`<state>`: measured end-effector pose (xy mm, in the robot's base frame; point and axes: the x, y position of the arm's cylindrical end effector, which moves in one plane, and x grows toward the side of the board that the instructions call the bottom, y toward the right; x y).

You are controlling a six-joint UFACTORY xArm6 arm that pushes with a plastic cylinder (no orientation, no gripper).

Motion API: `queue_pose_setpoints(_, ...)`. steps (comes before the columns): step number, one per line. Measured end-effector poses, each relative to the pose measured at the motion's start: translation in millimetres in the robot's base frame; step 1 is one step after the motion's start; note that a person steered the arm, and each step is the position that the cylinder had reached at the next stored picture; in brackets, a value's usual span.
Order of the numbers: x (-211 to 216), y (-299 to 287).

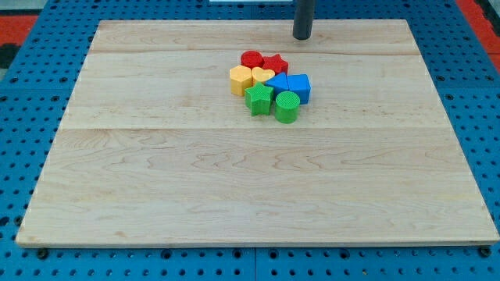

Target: Move the green circle towards bottom right

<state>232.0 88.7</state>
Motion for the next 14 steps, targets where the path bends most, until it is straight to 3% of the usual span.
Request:
queue_pose_setpoints(10,1,35)
queue_pose_setpoints(13,141,26)
queue_pose_setpoints(14,141,-21)
